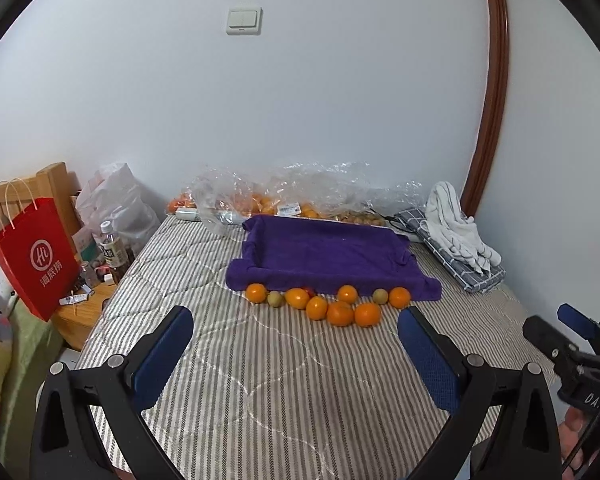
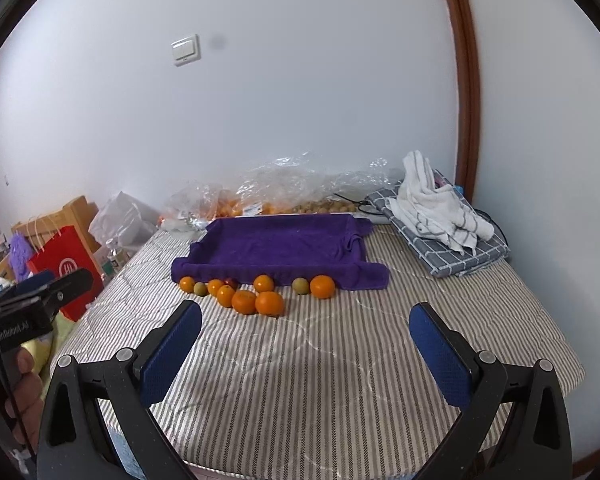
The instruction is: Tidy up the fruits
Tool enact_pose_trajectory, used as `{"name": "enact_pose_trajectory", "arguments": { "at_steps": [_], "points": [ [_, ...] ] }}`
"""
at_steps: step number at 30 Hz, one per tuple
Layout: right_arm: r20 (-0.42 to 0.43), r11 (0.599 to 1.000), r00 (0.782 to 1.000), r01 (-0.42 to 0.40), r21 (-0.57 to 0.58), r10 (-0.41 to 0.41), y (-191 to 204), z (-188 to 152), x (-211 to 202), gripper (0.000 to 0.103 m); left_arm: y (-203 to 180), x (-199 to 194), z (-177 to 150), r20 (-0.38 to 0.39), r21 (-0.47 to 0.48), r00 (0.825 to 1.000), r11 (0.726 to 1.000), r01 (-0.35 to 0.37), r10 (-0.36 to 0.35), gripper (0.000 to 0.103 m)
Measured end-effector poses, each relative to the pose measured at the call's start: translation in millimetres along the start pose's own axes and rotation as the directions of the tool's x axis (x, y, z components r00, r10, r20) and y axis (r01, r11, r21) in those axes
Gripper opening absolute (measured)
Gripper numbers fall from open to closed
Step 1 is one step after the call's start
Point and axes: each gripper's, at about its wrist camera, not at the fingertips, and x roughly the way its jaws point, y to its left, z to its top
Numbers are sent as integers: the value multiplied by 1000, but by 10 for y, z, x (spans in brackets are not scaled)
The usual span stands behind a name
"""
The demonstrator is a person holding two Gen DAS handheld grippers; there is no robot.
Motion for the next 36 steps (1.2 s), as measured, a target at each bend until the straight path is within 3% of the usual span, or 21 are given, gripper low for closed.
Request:
{"name": "enact_pose_trajectory", "arguments": {
  "at_steps": [14,24,30,36],
  "points": [
    [-18,998,998,65,4,-65,-108,-86,239,103,137,297,-50,-40,0,999,1000,-23,23,103],
    [-67,998,996,62,-10,-63,-241,-75,710,99,162,679,1,-69,57,997,998,-40,44,102],
    [-122,998,991,42,-41,-47,-265,-22,1106,97,286,976,49,-90,57,996,998,-19,24,93],
    [-188,998,981,39,-40,-46,-345,-28,1628,81,439,1380,52,-128,83,989,994,-71,81,92]
  ]
}}
